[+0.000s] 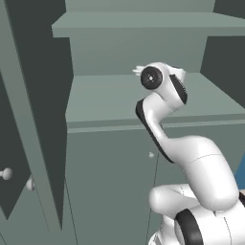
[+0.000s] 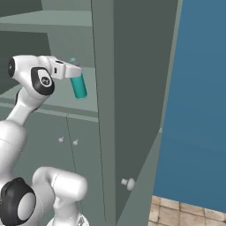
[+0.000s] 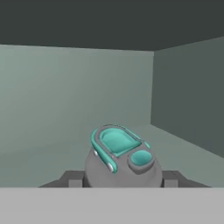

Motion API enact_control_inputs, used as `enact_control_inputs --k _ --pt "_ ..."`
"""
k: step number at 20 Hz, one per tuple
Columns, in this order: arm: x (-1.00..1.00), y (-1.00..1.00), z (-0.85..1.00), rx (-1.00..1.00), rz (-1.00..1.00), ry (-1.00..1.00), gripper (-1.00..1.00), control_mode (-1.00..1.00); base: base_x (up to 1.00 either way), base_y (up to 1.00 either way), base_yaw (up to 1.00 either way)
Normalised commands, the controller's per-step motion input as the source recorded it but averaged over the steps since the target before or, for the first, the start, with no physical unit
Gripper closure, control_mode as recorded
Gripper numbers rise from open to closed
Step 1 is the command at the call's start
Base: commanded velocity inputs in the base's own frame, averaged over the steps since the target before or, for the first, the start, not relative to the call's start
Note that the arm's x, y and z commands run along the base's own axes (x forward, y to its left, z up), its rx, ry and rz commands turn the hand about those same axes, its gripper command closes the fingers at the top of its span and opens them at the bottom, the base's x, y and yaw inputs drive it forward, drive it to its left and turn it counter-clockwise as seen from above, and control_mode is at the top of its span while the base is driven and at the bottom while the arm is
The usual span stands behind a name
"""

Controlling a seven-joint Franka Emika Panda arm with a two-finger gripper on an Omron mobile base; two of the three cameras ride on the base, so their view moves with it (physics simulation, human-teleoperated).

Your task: Sort all alcoholic drinks to one cabinet, and non-alcoholic drinks to the other.

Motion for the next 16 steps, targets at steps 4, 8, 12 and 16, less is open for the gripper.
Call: enact_control_inputs --k 4,8,12,16 --pt "0.35 0.00 -0.28 0.00 0.06 0.00 1.00 -1.00 0.00 0.00 0.00" --pt "0.28 -0.01 -0.31 0.00 0.06 0.00 1.00 -1.00 0.00 0.00 0.00" --pt "0.15 -0.03 -0.40 0.00 0.05 0.00 1.00 -1.00 0.00 0.00 0.00" --pt "0.01 -0.05 -0.49 0.00 0.02 0.00 1.00 -1.00 0.00 0.00 0.00"
